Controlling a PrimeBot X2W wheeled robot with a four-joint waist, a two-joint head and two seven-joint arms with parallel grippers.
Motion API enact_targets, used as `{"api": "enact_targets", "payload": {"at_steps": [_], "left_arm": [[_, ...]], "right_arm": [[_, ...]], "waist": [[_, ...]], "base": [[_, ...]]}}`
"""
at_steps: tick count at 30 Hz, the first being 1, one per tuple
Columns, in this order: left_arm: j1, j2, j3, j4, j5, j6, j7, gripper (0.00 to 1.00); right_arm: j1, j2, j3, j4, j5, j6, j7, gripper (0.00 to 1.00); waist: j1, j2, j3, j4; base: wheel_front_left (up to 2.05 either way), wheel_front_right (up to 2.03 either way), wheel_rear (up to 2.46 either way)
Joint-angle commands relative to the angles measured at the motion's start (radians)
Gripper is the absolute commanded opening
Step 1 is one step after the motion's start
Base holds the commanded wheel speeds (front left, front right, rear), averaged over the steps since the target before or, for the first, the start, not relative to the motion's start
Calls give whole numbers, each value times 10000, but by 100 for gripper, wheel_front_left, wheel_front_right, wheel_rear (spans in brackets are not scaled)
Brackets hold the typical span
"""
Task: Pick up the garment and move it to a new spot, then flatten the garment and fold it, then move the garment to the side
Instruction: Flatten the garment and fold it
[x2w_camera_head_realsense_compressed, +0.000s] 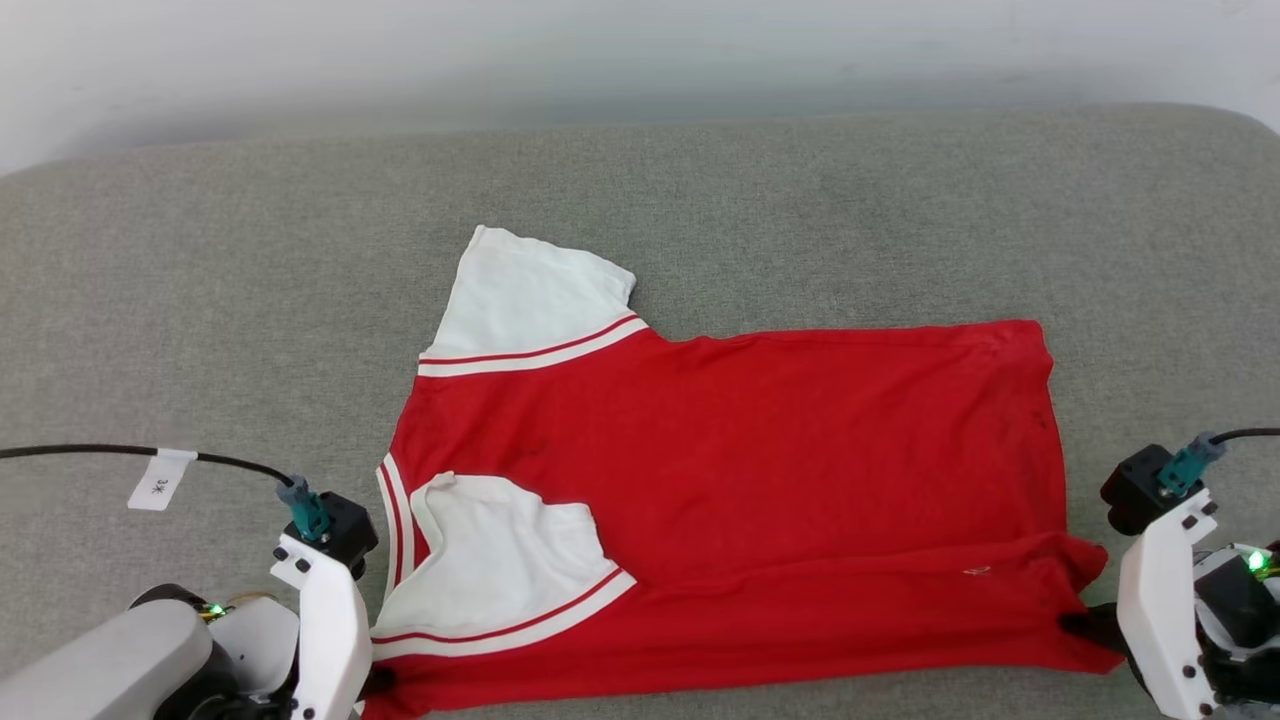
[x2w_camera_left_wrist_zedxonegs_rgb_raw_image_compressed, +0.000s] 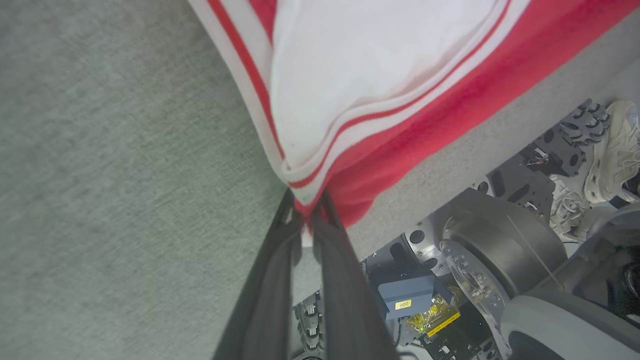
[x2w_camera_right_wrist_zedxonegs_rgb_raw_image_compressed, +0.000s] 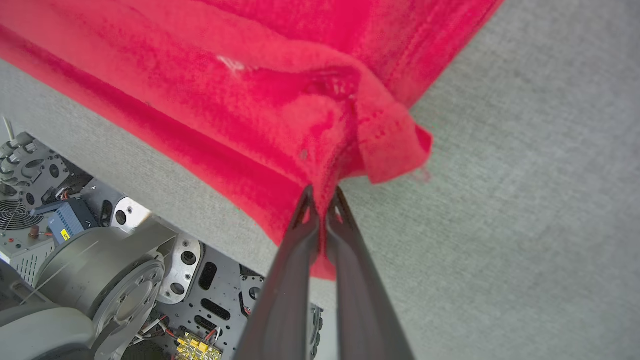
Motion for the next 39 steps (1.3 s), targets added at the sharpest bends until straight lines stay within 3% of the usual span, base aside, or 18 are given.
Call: {"api": "enact_targets", "payload": {"at_steps": [1,2,3,9,10,12,17,21,28,34,39], "left_arm": [[92,-65,30,96,79,70,-108,0],[92,-123,54,172,103,79,-213,81],[47,-156,83,262,177,69,-330,100],[-428,-39,561,375,302,7,-963,100],[-832,2,968,505,824,203,-1845,100],[-1109,-66,1197,669,1159,331,-2406,100],[-1805,-361,1652,1109,1639,472,-3332,100],[-2629,-570,1831,1621,2065,555,-3442,100],[-4196,-1014,2163,2471,2072,460,-2798,100],[-5674,-1330,2311,3158,1657,330,-1226,100],[-6975,-1329,1988,3403,1574,-31,759,100]], "right_arm": [[59,81,2,145,-91,-15,-97,0],[66,197,5,269,-185,-13,-219,28],[69,308,-3,381,-291,-13,-390,100],[-189,368,-301,152,-864,-12,-1830,100],[-211,459,-869,-25,-1299,-13,-3088,100],[-236,640,-1381,-170,-1664,-12,-4012,100],[127,1397,-2981,-339,-3018,-12,-5912,100],[755,2409,-4801,-769,-4447,-12,-7020,100],[2295,4741,-7512,-2608,-6854,-12,-7712,100],[3112,6031,-8042,-3948,-7570,-12,-7409,100],[2969,6428,-7921,-4382,-7672,-12,-7200,100]], "waist": [[0,0,14,7],[0,0,14,14],[0,0,0,21],[0,0,-320,20],[0,0,-418,-39],[0,0,-442,-111],[0,0,-261,-336],[0,0,87,-508],[0,0,1003,-971],[0,0,1972,-1385],[0,0,2822,-1762]], "base": [[0,0,0],[0,0,0],[0,0,0],[0,0,0],[0,0,0],[0,0,0],[0,0,0],[0,0,0],[0,0,0],[0,0,0],[0,0,0]]}}
